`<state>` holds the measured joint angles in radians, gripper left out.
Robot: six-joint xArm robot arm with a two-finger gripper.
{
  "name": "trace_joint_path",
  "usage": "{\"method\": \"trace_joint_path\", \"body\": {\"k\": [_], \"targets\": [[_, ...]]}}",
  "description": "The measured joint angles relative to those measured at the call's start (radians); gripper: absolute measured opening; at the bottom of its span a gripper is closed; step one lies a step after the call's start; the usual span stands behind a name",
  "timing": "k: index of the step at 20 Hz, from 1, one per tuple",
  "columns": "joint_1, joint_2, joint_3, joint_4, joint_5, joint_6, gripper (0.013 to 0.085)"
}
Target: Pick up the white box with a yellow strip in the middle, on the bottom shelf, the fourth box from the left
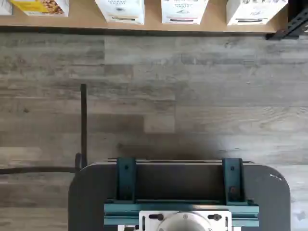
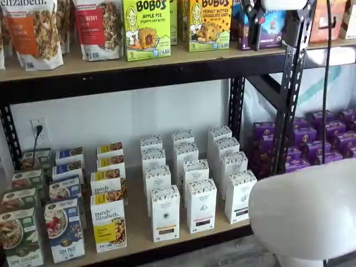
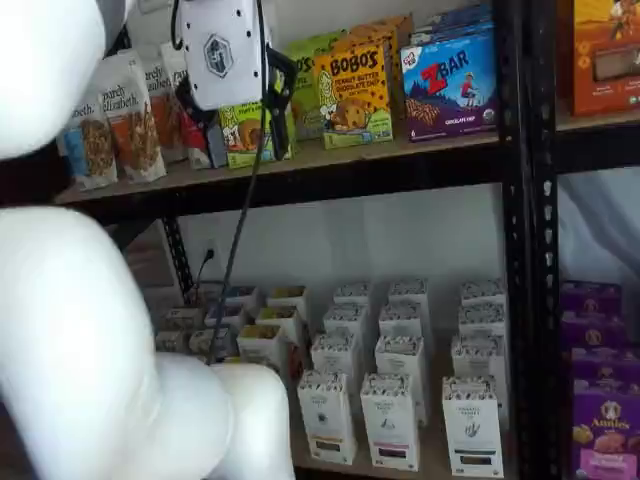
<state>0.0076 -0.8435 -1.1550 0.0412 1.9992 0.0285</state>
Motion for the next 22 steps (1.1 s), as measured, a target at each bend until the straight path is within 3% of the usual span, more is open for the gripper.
{"method": "trace_joint_path", "body": {"k": [3, 10, 18, 22], "targets": [[-0.044, 0.018, -0.015, 0.048, 0.032, -0.020, 0.0850], [-0.039, 0.007, 0.019, 0.053, -0.001, -0.017, 0.0850], [0.048, -0.001, 0.129, 0.030, -0.108, 0.054, 0.0850], [0.113, -0.013, 0.207, -0.001, -0.191, 0.107, 0.0850]]}}
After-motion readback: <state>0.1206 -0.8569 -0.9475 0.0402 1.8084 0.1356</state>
